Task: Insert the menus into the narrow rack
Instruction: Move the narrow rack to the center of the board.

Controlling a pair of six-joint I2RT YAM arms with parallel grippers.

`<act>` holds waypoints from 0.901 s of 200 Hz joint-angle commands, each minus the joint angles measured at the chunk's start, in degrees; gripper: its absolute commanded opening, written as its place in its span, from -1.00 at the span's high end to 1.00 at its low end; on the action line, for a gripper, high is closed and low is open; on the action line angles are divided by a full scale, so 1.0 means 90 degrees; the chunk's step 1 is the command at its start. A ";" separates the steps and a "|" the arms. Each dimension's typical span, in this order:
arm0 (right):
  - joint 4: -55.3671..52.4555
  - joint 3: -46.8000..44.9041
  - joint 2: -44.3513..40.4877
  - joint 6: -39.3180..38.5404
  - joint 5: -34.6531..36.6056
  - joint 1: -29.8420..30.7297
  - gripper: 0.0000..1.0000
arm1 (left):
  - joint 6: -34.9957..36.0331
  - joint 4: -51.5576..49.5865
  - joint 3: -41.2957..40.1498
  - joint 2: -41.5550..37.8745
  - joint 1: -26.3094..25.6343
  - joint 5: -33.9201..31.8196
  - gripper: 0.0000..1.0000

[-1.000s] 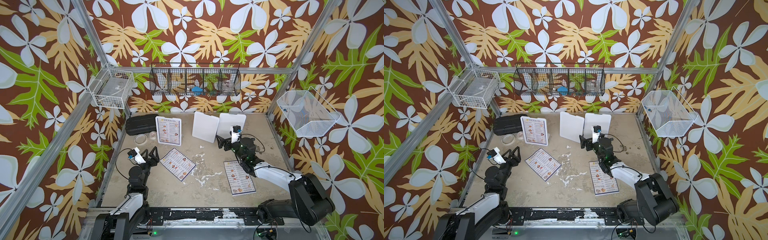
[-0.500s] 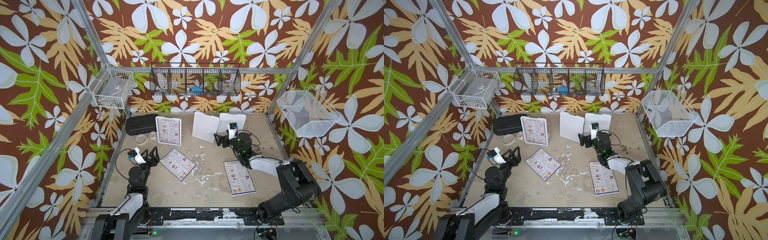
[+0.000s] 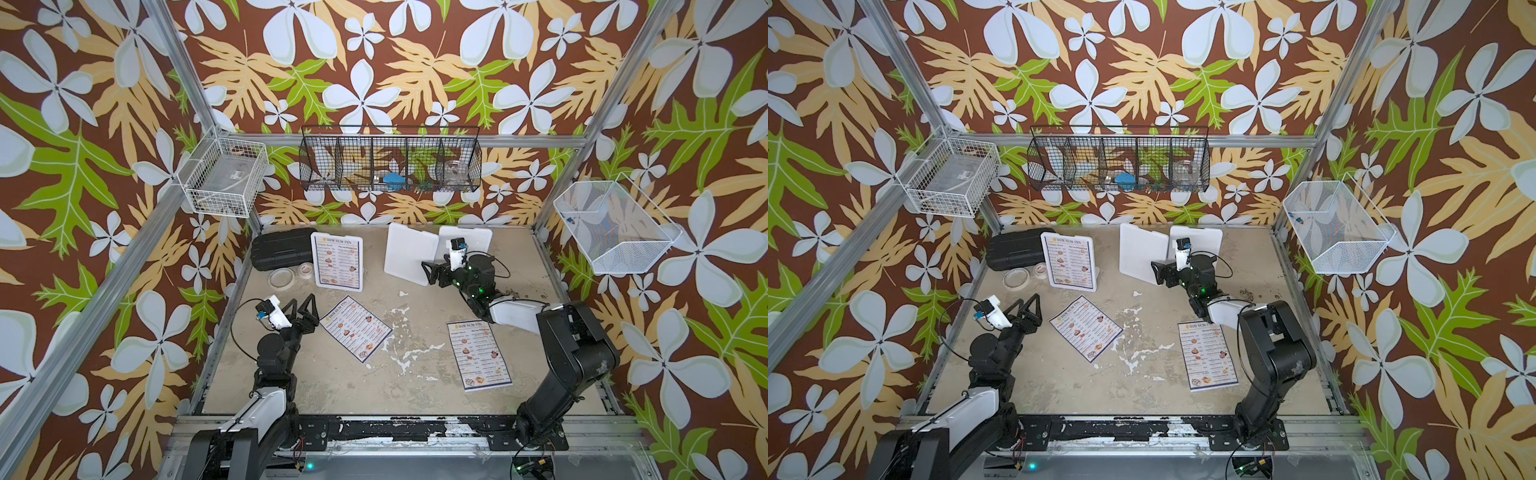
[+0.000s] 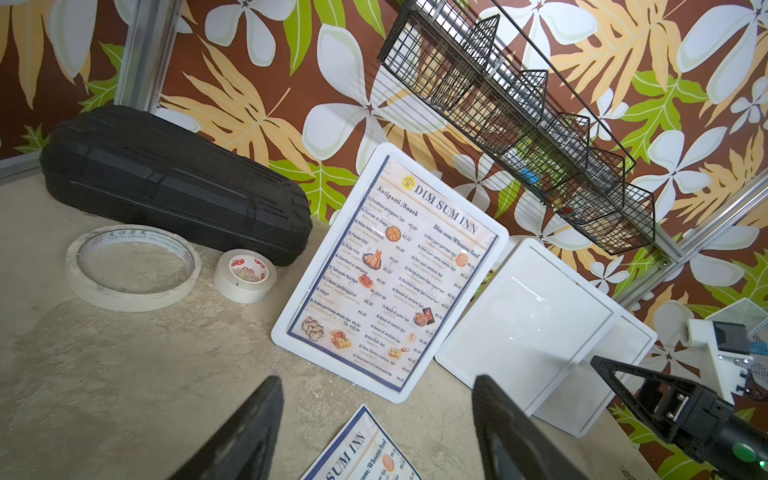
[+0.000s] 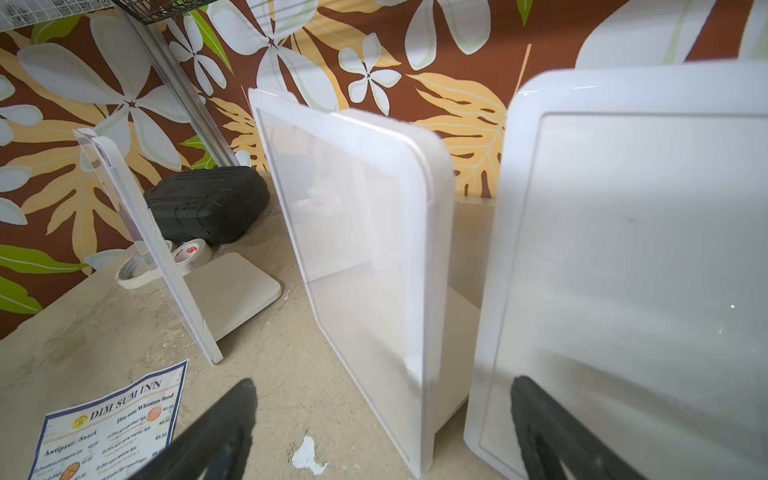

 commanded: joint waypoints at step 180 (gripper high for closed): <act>-0.0118 0.0948 0.0849 0.0017 -0.1891 0.0050 0.40 | 0.0119 0.0229 -0.0050 -0.0077 0.0004 0.0006 -0.48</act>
